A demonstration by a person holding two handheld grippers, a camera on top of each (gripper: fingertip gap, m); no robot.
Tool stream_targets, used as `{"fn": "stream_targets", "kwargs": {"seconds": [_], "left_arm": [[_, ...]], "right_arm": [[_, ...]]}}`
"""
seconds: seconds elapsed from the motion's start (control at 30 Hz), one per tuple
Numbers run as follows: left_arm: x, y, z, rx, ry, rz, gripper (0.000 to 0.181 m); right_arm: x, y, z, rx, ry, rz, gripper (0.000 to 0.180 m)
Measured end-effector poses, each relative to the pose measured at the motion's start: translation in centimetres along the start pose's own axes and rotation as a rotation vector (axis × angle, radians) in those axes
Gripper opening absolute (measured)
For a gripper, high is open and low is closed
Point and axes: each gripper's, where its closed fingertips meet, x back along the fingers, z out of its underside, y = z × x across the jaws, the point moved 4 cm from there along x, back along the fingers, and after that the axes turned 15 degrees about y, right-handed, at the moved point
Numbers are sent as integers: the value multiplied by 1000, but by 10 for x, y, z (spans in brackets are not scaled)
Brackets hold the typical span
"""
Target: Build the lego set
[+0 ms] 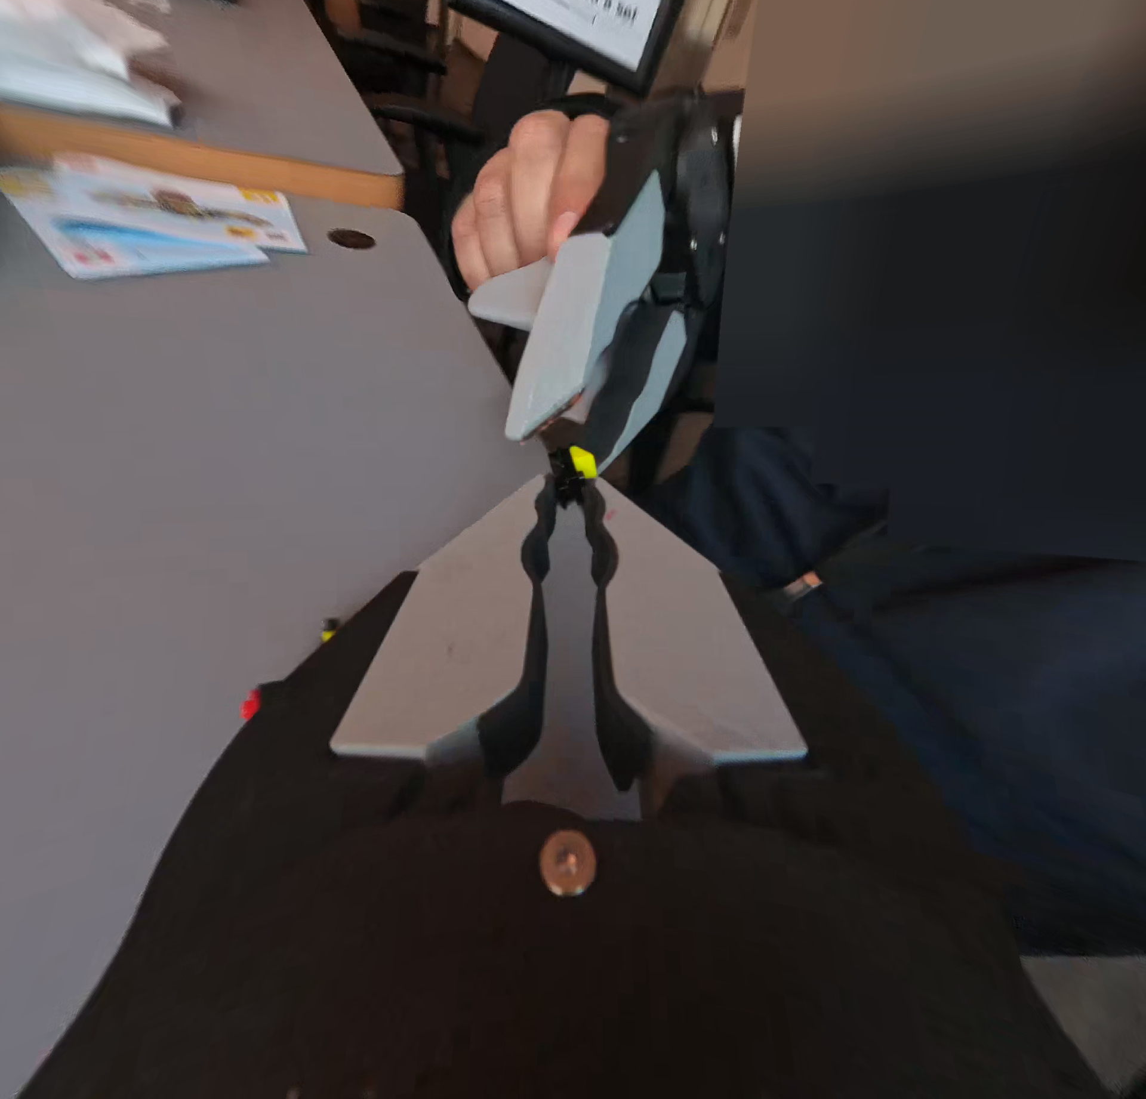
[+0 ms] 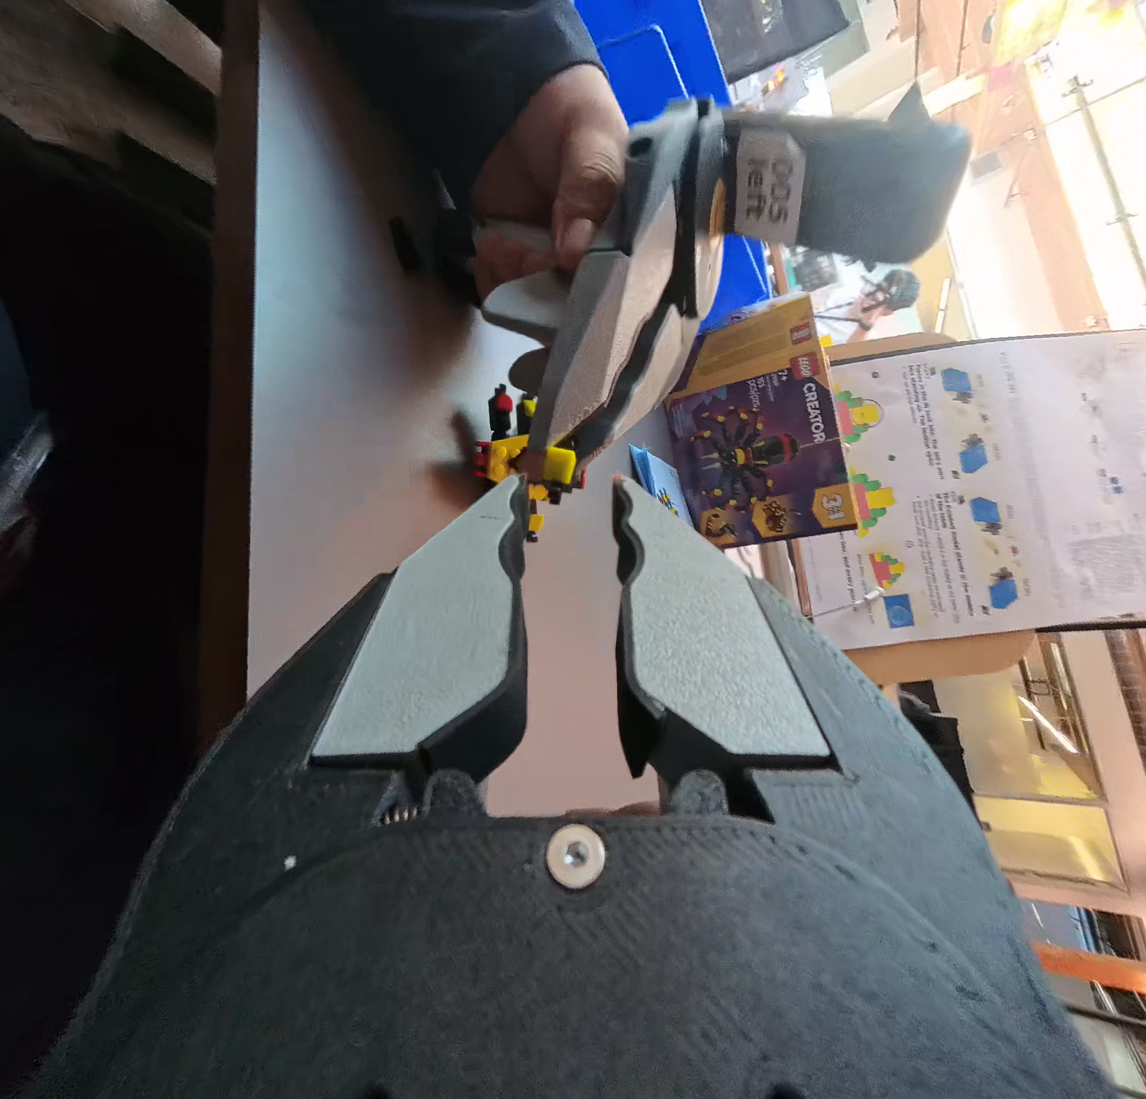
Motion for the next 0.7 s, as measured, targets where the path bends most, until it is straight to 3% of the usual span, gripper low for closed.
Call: {"fn": "stream_targets", "kwargs": {"seconds": [0.13, 0.27, 0.7], "left_arm": [[6, -12, -14, -372, -4, -323, 6], [6, -15, -18, -557, -5, -498, 6], [-6, -22, -17, -710, -9, -544, 6]], "right_arm": [[13, -6, 1, -155, -99, -84, 30], [28, -16, -4, -340, -251, -222, 30], [21, -8, -2, -242, -176, -198, 15]]}}
